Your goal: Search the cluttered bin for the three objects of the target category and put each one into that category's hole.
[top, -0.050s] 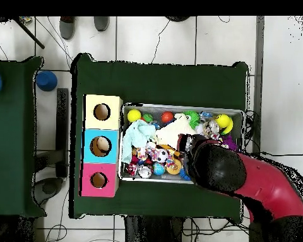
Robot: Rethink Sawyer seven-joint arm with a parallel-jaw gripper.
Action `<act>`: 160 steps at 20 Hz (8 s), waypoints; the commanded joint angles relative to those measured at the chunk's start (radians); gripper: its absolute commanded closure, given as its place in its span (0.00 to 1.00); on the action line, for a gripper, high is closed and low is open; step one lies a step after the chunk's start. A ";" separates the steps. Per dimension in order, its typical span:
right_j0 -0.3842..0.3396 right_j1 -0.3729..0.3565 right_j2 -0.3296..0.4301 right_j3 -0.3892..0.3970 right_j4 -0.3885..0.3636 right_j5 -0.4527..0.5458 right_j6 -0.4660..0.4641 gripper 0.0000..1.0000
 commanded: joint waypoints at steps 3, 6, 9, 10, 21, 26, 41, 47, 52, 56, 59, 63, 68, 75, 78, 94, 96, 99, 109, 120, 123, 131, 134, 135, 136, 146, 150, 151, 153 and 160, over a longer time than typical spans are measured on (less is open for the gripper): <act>-0.080 0.019 0.130 0.095 -0.118 0.000 -0.179 0.00; -0.092 0.016 0.144 0.109 -0.132 -0.008 -0.157 0.00; -0.099 0.022 0.151 0.113 -0.146 -0.006 -0.139 0.00; -0.100 0.028 0.151 0.114 -0.152 -0.012 -0.130 0.00; -0.114 0.087 0.161 0.131 -0.220 -0.091 -0.061 0.00; -0.119 0.136 0.143 0.132 -0.258 -0.139 -0.039 0.00; -0.138 0.304 0.100 0.069 -0.376 -0.248 -0.010 0.00; -0.147 0.364 0.086 0.037 -0.426 -0.288 0.004 0.00; -0.148 0.410 0.062 0.010 -0.477 -0.331 0.017 0.00; -0.174 0.440 0.060 -0.011 -0.505 -0.331 0.005 0.00; -0.193 0.451 0.065 -0.016 -0.524 -0.332 -0.003 0.00; -0.210 0.462 0.065 -0.023 -0.551 -0.333 -0.001 0.00; -0.236 0.478 0.082 -0.042 -0.570 -0.314 -0.012 0.00; -0.246 0.489 0.092 -0.075 -0.582 -0.296 -0.018 0.00; -0.250 0.489 0.097 -0.080 -0.588 -0.299 -0.019 0.00; -0.225 0.395 0.111 -0.056 -0.555 -0.252 -0.008 0.00; -0.228 0.373 0.122 -0.047 -0.541 -0.231 -0.016 0.00; -0.232 0.360 0.133 -0.043 -0.530 -0.217 -0.023 0.00; -0.234 0.370 0.136 -0.056 -0.549 -0.246 -0.022 0.00; -0.211 0.433 0.108 -0.095 -0.582 -0.307 0.007 0.00; -0.211 0.455 0.104 -0.109 -0.597 -0.333 0.009 0.00; -0.217 0.484 0.108 -0.136 -0.610 -0.353 0.004 0.00; -0.221 0.503 0.107 -0.147 -0.620 -0.365 0.006 0.00; -0.221 0.508 0.106 -0.151 -0.621 -0.367 0.007 0.00; -0.225 0.518 0.110 -0.157 -0.625 -0.371 0.003 0.00; -0.247 0.550 0.113 -0.161 -0.664 -0.417 0.008 0.00; -0.252 0.556 0.117 -0.163 -0.667 -0.419 0.007 0.00; -0.253 0.557 0.118 -0.163 -0.669 -0.420 0.007 0.00; -0.255 0.558 0.120 -0.162 -0.672 -0.422 0.007 0.00; -0.269 0.564 0.140 -0.158 -0.696 -0.440 -0.002 0.00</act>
